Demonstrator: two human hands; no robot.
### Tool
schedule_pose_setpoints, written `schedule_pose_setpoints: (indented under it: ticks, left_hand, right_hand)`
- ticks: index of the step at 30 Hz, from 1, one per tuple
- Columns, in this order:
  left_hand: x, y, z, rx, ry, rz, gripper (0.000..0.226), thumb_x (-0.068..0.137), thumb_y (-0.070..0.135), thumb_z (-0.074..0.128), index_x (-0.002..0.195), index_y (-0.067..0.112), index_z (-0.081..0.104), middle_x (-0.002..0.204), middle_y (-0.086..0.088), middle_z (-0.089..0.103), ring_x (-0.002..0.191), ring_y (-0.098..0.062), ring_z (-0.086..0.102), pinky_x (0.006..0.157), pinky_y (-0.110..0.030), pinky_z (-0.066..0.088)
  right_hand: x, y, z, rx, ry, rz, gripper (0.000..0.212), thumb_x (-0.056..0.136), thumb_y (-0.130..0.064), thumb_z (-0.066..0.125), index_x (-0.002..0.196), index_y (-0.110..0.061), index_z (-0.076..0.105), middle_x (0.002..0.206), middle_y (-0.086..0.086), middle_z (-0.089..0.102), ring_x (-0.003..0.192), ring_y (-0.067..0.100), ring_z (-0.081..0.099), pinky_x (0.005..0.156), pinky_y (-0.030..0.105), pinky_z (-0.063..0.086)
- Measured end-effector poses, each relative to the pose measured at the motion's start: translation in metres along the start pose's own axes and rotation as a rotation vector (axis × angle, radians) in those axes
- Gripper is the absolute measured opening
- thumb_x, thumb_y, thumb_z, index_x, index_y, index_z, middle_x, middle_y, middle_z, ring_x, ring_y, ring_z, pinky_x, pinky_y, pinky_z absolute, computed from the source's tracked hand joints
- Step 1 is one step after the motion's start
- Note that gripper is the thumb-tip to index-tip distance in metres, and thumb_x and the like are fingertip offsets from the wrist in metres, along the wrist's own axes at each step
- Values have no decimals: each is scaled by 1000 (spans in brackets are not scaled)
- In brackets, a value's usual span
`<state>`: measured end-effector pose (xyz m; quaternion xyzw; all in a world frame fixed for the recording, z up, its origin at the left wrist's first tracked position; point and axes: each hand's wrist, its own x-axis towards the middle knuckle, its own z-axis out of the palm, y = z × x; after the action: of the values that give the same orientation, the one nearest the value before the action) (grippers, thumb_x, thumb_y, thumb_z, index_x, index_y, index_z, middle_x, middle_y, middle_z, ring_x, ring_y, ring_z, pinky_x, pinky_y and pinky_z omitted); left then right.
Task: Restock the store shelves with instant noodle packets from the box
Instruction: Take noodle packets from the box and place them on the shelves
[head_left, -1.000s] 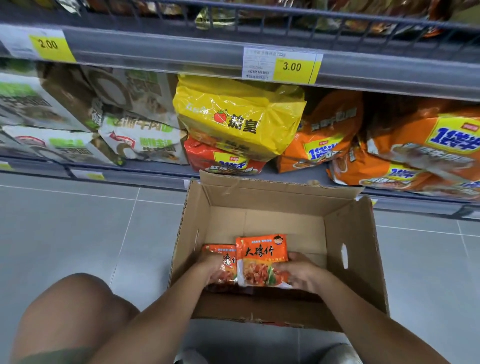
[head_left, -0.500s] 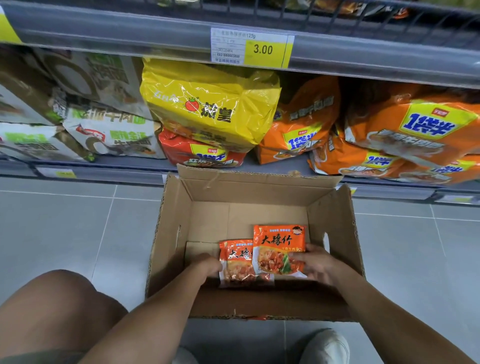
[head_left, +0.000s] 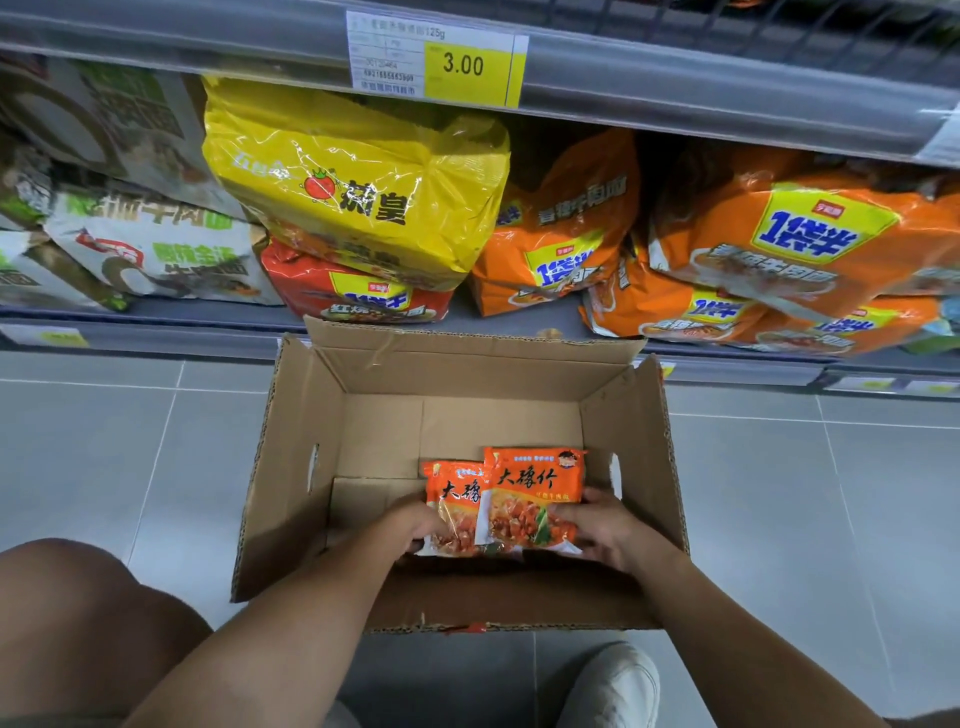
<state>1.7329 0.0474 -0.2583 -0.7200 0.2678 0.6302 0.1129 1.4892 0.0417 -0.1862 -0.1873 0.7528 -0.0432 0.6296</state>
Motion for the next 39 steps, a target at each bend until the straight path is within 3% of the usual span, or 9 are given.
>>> schedule_pose_setpoints:
  ticks: [2,5,8,13,17,24,31,37,39]
  left_hand:
    - [-4,3,-6,-62,-1,-28,56,86,25,76,135,12,53,136,-8,51,123,-24,50,97,-35,48]
    - [-14,9,-13,-157,-25,2,46,87,23,76,128,14,56,147,-8,48,125,-24,53,87,-32,52]
    - [-22,13,-11,-285,-39,42,26,87,10,76,108,11,61,129,-10,61,104,-23,66,87,-38,61]
    - [-73,21,-19,-350,98,136,23,90,3,69,109,13,62,107,-8,68,91,-21,68,72,-36,63]
    - [-141,21,-38,-432,143,146,19,91,0,65,100,16,61,104,-8,69,91,-22,69,79,-43,63]
    - [-297,27,-83,-551,167,162,25,91,-5,63,101,18,61,105,-7,69,85,-17,67,85,-39,61]
    - [-466,36,-127,-629,107,230,38,87,-10,66,121,5,60,112,-13,70,94,-23,69,90,-42,58]
    - [-613,35,-165,-602,-6,377,52,68,8,72,120,7,65,107,-12,76,96,-25,74,72,-31,59]
    - [-657,39,-179,-590,-53,423,56,68,11,75,123,10,63,110,-9,76,102,-24,73,78,-31,59]
  right_hand:
    - [-2,-1,2,-1,-12,-11,30,88,-11,73,115,-19,63,112,6,72,101,24,68,71,36,55]
    - [-7,-6,5,-6,-17,-33,32,86,-8,74,112,-21,61,109,6,72,99,25,69,74,40,59]
    - [-17,-12,7,6,-17,-45,30,85,-8,75,105,-26,61,109,5,71,104,26,68,92,50,57]
    - [-62,-26,9,14,-47,-69,35,84,3,71,101,-26,59,110,2,67,108,25,65,86,44,60]
    - [-116,-41,3,11,-73,-84,35,84,2,71,106,-23,61,111,3,69,107,24,66,87,44,60]
    - [-252,-86,-14,87,-74,-112,34,85,7,67,107,-19,64,108,5,72,98,22,69,73,35,62]
    - [-422,-137,-54,146,-77,-168,32,85,15,61,102,-12,64,96,5,73,93,20,68,89,46,58]
    - [-567,-163,-101,214,-93,-258,32,84,10,66,112,-5,63,112,19,70,103,31,69,93,47,54]
    - [-612,-171,-114,237,-100,-281,35,84,7,67,117,-5,62,113,20,71,106,33,69,96,47,54]
